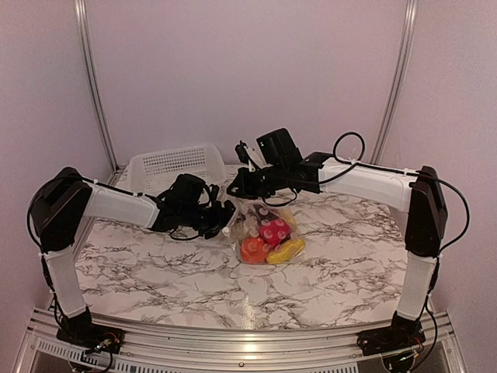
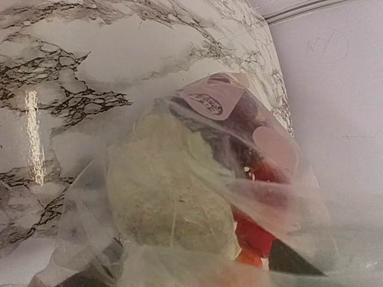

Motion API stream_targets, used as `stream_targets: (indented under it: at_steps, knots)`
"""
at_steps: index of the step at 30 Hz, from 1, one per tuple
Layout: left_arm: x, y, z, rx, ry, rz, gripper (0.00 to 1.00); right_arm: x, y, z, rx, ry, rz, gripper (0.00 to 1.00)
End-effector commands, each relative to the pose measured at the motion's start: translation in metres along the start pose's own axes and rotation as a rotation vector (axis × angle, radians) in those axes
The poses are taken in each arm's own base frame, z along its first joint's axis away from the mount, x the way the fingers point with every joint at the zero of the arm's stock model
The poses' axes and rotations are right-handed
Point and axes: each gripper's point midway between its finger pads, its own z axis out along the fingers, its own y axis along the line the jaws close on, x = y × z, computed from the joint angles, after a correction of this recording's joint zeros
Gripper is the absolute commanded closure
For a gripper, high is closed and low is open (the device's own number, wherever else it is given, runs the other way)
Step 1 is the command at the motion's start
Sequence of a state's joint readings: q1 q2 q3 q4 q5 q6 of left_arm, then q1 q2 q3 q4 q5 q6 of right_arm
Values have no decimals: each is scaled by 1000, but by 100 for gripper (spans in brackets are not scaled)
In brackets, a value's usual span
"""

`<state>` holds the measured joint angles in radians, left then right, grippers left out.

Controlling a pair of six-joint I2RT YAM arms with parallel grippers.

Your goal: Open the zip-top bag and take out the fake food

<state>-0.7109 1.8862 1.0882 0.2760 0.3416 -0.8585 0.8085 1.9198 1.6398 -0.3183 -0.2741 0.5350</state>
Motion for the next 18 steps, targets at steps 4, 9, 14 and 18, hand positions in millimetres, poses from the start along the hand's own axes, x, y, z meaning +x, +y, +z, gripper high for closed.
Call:
stream_targets:
  at_steps: [4, 9, 14, 18]
  knots:
    - [7, 25, 26, -54, -5, -51, 3, -18, 19, -8, -47, -59, -4, 100]
    - [11, 31, 41, -43, 10, -45, 16, -7, 9, -7, -16, -43, 10, 100]
    - [1, 7, 38, 23, 9, -23, 44, -4, -4, -8, 27, -41, 11, 100]
    - [-13, -22, 15, 30, -10, 24, 60, -2, -16, -10, 64, -42, 13, 100]
